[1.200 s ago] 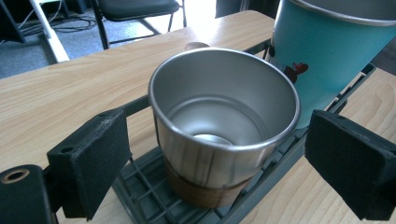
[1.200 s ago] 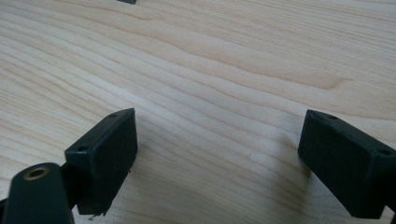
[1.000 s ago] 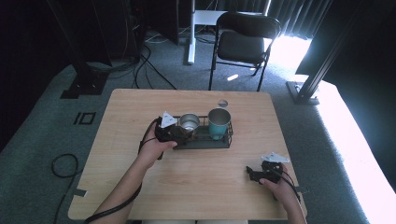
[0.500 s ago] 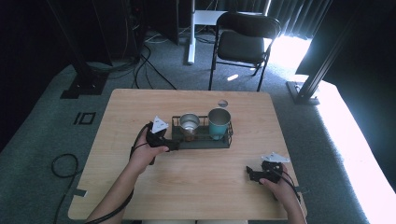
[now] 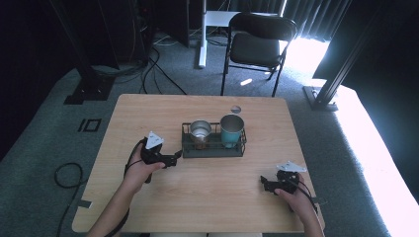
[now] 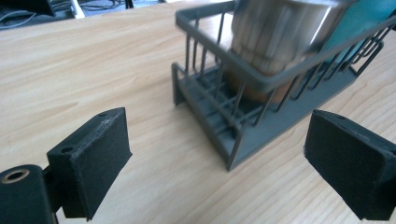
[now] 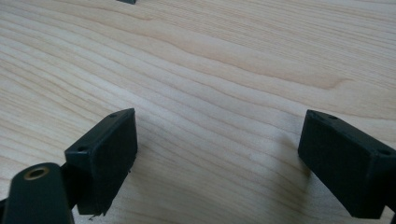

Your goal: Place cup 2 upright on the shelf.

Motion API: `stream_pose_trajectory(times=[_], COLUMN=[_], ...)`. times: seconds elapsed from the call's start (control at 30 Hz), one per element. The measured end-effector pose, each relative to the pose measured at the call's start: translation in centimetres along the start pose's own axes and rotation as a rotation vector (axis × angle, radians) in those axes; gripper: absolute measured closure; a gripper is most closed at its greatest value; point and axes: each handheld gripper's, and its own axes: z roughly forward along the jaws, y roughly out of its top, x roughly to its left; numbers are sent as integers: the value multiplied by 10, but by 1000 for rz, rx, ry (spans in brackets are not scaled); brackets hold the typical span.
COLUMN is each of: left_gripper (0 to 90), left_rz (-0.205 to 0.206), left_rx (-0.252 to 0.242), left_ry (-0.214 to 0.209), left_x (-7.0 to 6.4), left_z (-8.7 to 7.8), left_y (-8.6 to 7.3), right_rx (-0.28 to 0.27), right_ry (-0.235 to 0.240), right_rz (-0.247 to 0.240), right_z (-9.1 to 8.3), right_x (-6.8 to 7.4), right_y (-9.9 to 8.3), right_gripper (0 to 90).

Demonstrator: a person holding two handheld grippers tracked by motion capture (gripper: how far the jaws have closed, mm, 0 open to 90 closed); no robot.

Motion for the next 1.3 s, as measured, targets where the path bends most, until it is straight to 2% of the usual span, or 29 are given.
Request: stream_pose_trajectory(times=[0.8,1.3], left_gripper=[78,78], left_rz=[-58,-89], left_rx=[25,73], left_ry=[63,131], left_x=[24,41], left_z=[-32,-49], left_y=[-48,-78], right_rx=[-1,-1], right_ry=[0,0], right_rz=[-3,-3], right_z=[0,0], right_x=[0,0], right_y=[0,0], right_gripper=[114,114])
